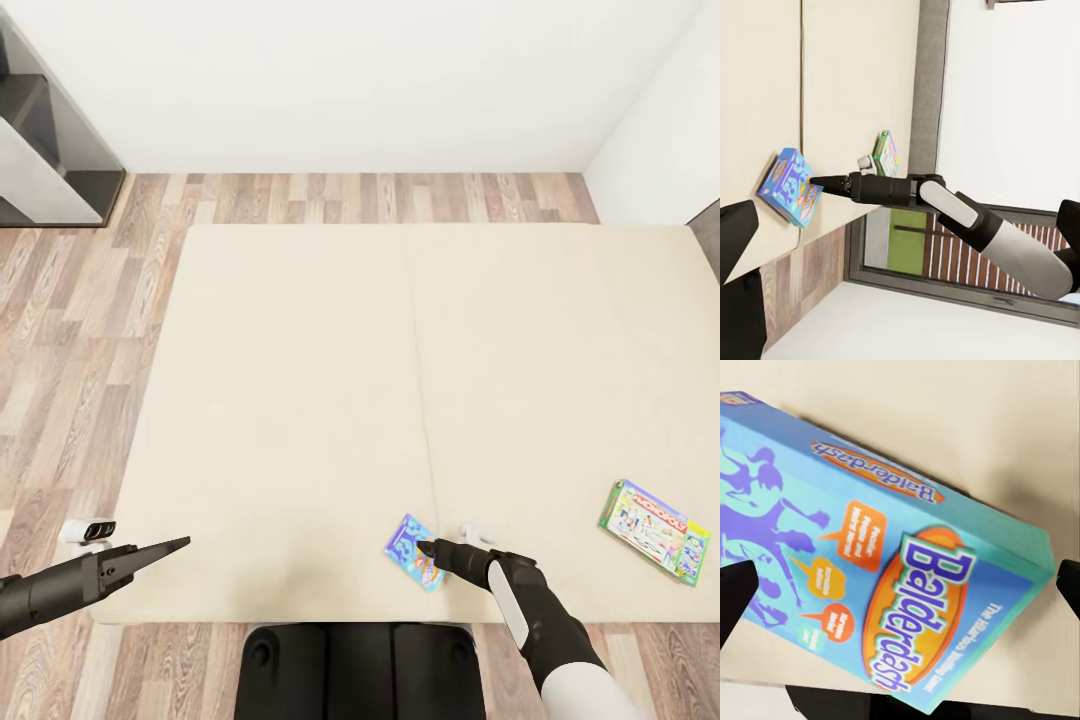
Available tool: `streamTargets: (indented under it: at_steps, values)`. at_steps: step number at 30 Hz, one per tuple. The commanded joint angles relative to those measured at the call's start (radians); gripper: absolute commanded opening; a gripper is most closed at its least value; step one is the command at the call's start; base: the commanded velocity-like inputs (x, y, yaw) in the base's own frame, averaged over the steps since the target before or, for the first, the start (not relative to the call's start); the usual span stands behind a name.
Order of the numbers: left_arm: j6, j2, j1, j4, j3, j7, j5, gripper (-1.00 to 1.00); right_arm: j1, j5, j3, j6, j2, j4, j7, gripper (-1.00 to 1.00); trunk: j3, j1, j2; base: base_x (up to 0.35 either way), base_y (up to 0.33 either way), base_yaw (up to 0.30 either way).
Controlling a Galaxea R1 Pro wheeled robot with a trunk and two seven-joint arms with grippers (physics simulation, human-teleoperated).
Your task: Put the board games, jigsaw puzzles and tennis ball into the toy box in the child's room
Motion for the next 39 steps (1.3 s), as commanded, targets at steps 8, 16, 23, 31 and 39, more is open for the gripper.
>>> streamTargets:
  at_steps: [8, 16, 23, 31, 39]
  values:
    - [0.011, 0.001, 0.0, 0.0, -0.001, -0.004, -0.001, 1.0, 0.0, -0.001, -0.003, 0.006, 0.001, -0.001, 0.004, 1.0, -0.001, 0.001, -0.002, 0.0, 0.032, 0.0]
    - [0.011, 0.0, 0.0, 0.0, -0.001, -0.004, -0.001, 1.0, 0.0, -0.001, -0.001, 0.005, 0.001, -0.001, 0.004, 1.0, -0.001, 0.001, -0.002, 0.0, 0.002, 0.0]
    - [0.011, 0.0, 0.0, 0.0, -0.001, -0.004, -0.001, 1.0, 0.0, -0.001, 0.0, 0.005, 0.004, -0.001, 0.004, 1.0, -0.001, 0.001, -0.002, 0.0, 0.011, 0.0]
    - [0.011, 0.001, 0.0, -0.001, -0.001, -0.004, -0.001, 1.0, 0.0, -0.001, 0.0, 0.005, 0.004, -0.001, 0.004, 1.0, -0.001, 0.001, -0.002, 0.0, 0.084, 0.0]
    - [0.011, 0.0, 0.0, 0.0, -0.001, -0.004, -0.001, 1.0, 0.0, -0.001, 0.0, 0.005, 0.004, -0.001, 0.004, 1.0, -0.001, 0.001, -0.002, 0.0, 0.036, 0.0]
